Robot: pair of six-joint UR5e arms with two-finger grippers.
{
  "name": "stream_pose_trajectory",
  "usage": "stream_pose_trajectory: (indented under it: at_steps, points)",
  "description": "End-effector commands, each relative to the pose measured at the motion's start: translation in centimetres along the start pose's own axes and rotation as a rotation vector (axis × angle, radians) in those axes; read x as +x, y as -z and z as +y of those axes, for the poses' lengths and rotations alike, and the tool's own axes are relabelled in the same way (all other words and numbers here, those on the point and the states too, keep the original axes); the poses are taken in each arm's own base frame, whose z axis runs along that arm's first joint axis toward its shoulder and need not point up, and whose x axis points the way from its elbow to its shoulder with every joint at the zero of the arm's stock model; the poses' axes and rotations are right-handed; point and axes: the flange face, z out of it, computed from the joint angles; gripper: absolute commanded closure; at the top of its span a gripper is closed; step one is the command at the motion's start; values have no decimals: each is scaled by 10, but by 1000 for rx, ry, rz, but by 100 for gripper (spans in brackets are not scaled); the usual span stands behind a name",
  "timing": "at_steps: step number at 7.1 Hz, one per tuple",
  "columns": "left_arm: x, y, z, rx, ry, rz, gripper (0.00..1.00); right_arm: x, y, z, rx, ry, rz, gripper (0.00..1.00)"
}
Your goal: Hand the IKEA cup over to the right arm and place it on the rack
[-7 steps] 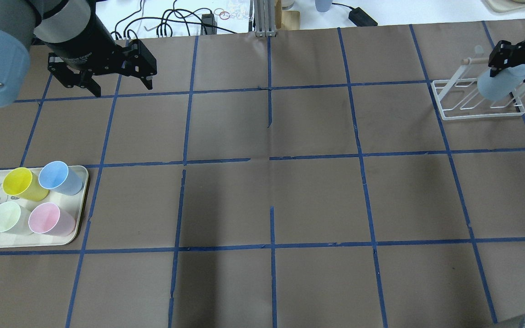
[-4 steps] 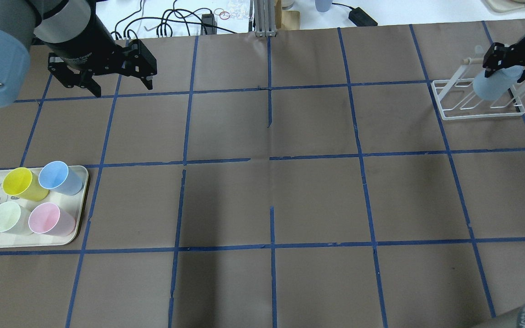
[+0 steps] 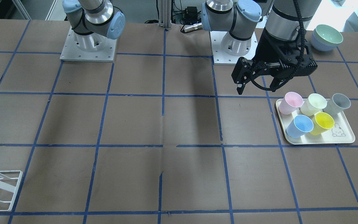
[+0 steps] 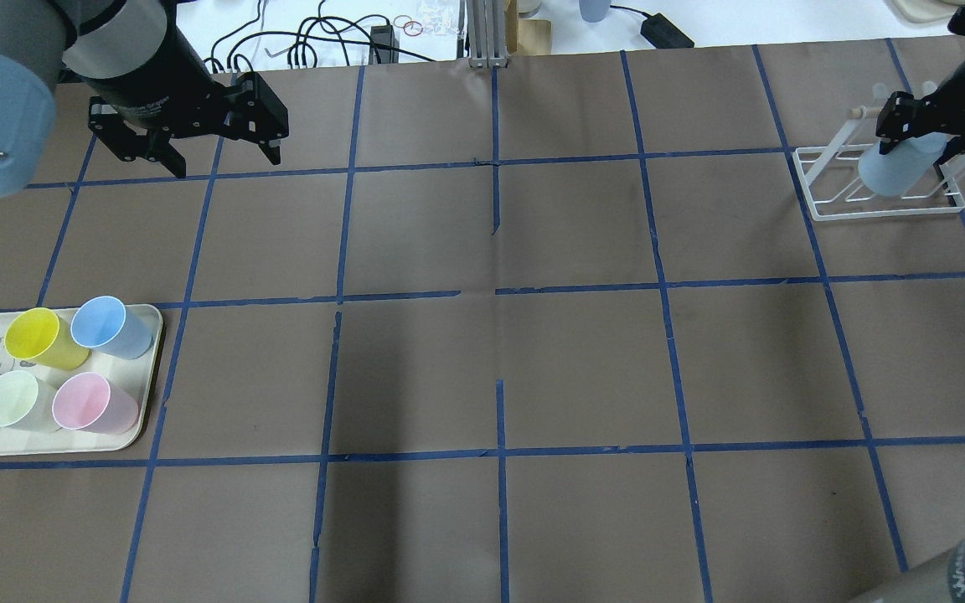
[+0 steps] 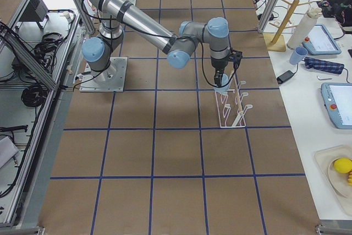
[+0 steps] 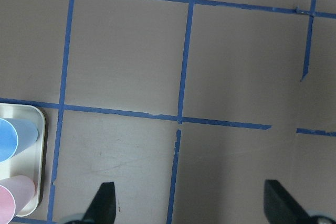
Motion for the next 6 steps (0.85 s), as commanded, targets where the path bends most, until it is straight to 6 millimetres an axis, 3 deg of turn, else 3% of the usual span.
stream_pose_trajectory:
  at_steps: [1, 3, 6]
  points:
    - [0, 0, 0, 0, 0, 0, 0, 1, -9, 0, -15, 0, 4, 100]
    - [0, 3, 0, 2, 0, -1, 0, 0, -14, 0, -20, 0, -3, 94]
    - [0, 3, 0, 2, 0, -3, 0, 0, -21, 0, -31, 0, -5, 65]
